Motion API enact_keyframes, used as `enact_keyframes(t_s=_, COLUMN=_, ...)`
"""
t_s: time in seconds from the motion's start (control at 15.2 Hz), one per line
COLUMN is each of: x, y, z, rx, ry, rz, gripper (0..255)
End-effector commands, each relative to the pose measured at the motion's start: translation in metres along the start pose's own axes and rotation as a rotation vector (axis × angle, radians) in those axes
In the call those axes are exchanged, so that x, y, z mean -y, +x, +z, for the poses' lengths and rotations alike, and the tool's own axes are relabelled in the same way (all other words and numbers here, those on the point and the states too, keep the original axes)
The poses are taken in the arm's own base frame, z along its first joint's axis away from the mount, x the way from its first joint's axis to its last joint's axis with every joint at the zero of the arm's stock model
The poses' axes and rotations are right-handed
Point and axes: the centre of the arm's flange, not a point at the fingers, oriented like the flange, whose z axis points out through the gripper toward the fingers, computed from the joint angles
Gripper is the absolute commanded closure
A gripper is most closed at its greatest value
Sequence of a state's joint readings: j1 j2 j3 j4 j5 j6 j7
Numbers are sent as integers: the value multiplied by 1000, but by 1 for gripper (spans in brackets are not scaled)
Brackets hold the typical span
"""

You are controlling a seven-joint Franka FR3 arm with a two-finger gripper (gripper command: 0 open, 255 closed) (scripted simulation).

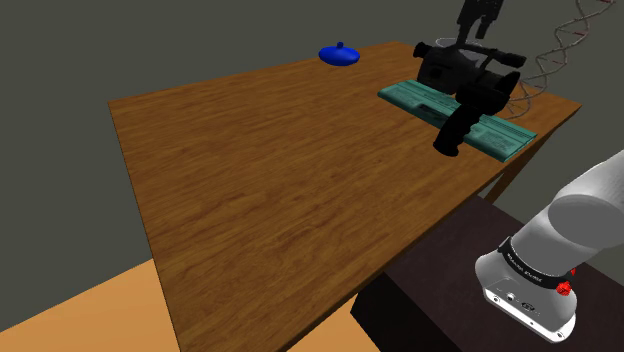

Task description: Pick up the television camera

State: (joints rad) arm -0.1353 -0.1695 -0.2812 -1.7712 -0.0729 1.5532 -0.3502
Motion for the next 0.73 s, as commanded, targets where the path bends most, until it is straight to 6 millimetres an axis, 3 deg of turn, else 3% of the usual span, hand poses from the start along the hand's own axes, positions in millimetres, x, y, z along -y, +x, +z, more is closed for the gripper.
enact_keyframes(t_s=0.0, x=-1, y=2, z=10, rx=0, ry=-1, rz=-1, gripper=0)
enact_keyframes(t_s=0.2, x=-1, y=3, z=25, rx=0, ry=-1, rz=-1, gripper=0)
enact_keyframes(t_s=0.4, x=-1, y=3, z=28, rx=0, ry=-1, rz=-1, gripper=0)
enact_keyframes(t_s=0.46, x=-1, y=3, z=28, rx=0, ry=-1, rz=-1, gripper=255)
enact_keyframes(t_s=0.66, x=-2, y=3, z=28, rx=0, ry=-1, rz=-1, gripper=255)
